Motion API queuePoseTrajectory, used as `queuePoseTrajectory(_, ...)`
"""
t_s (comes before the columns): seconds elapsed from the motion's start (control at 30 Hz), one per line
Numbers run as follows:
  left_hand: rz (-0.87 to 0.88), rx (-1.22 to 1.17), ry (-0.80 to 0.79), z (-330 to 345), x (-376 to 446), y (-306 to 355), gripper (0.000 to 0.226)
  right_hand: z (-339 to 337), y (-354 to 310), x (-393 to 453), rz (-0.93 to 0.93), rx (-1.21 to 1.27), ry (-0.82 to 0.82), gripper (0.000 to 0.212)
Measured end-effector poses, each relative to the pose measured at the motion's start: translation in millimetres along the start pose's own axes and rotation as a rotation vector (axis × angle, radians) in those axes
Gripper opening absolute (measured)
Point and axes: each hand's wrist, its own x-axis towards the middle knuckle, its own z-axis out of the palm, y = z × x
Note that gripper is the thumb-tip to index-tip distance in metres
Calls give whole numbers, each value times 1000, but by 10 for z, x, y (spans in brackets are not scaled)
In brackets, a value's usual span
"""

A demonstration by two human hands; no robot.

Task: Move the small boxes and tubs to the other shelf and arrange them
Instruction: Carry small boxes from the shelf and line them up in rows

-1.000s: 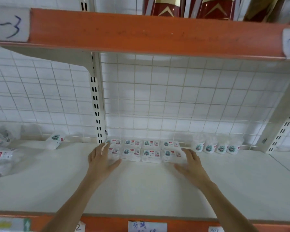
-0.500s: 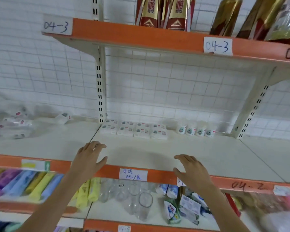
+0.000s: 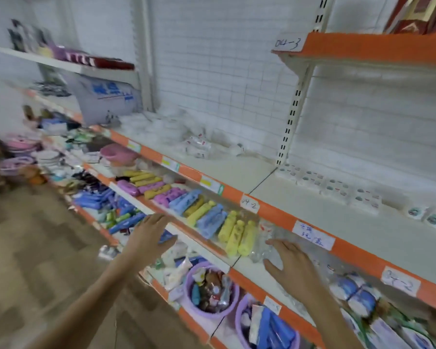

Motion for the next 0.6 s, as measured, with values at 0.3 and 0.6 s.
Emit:
queuePoseTrajectory(0.3, -329, 64, 147, -720, -429, -1450, 44, 520, -1319, 1122, -265, 99, -55, 43)
queuePoseTrajectory(0.6, -268, 112, 198, -1195, 402, -2793, 44, 796, -2349, 2535, -249, 139, 0, 45)
